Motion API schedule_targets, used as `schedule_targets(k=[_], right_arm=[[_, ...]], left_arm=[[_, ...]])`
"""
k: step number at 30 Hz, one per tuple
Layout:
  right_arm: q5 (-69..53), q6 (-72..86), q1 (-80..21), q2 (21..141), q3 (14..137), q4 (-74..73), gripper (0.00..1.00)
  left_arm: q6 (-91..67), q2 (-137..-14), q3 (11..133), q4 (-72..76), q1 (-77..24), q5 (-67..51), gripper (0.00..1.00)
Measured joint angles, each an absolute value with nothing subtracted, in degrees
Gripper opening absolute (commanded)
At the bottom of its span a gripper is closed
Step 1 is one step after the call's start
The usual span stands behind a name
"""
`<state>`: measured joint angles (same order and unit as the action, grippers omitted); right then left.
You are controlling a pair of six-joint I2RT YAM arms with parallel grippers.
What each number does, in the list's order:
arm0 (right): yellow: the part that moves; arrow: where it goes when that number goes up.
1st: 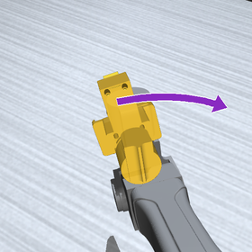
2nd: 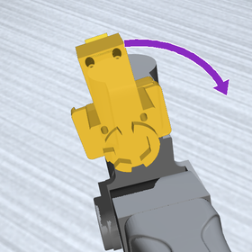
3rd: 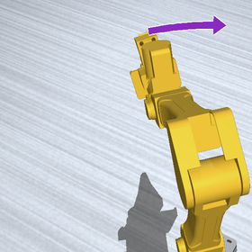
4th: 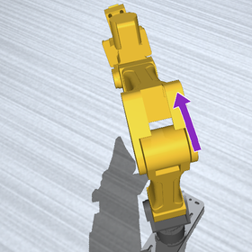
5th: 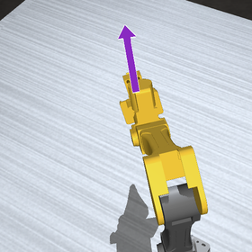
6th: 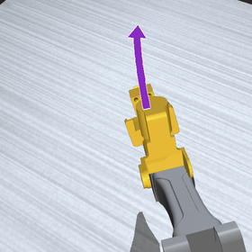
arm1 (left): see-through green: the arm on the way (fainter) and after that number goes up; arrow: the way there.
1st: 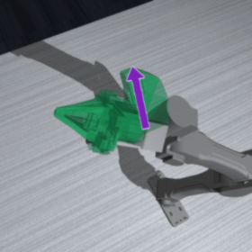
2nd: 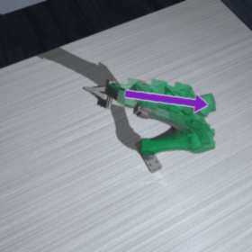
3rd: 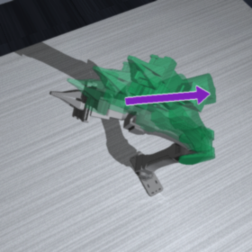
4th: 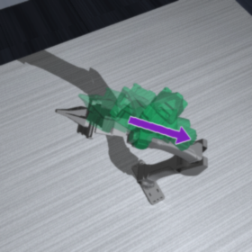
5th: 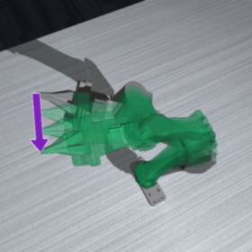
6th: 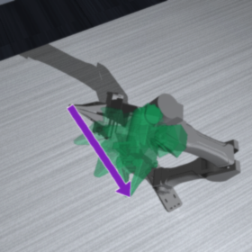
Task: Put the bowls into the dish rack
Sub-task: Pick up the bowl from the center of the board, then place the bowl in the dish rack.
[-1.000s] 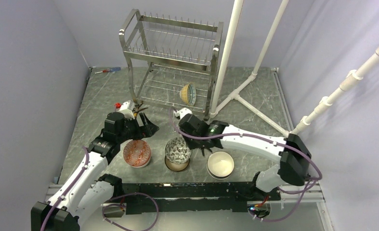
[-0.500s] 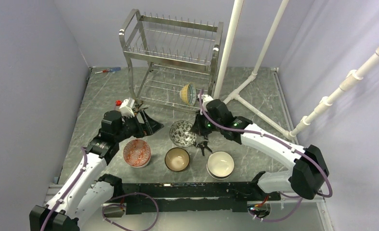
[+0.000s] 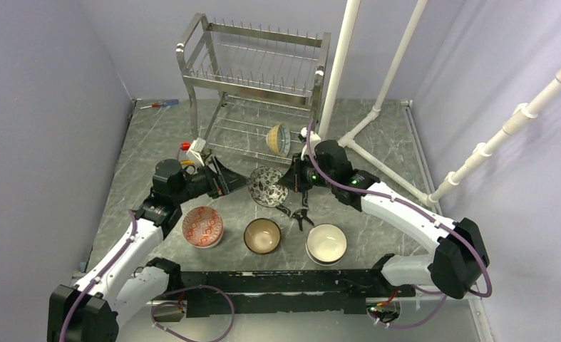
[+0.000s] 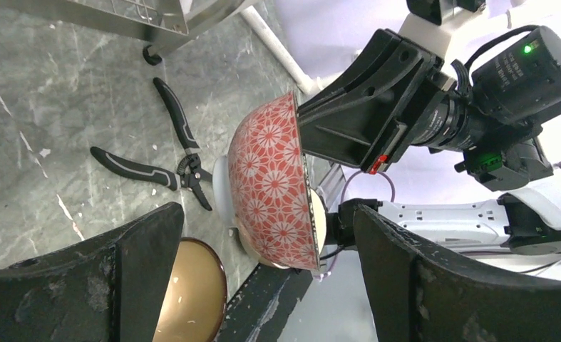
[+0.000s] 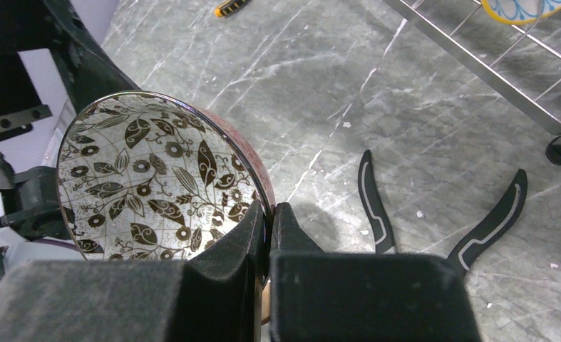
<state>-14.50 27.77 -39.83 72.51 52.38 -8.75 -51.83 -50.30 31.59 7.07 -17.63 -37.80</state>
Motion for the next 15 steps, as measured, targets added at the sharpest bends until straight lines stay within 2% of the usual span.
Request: schedule_targets(k=[15], right_arm=[[-16.58,28.73,-39.51,73.19,53.74,-7.38,0.0]], left_arm=[[-59.13,-57.78,28.51,17.52,-23.22,-39.62,0.94]])
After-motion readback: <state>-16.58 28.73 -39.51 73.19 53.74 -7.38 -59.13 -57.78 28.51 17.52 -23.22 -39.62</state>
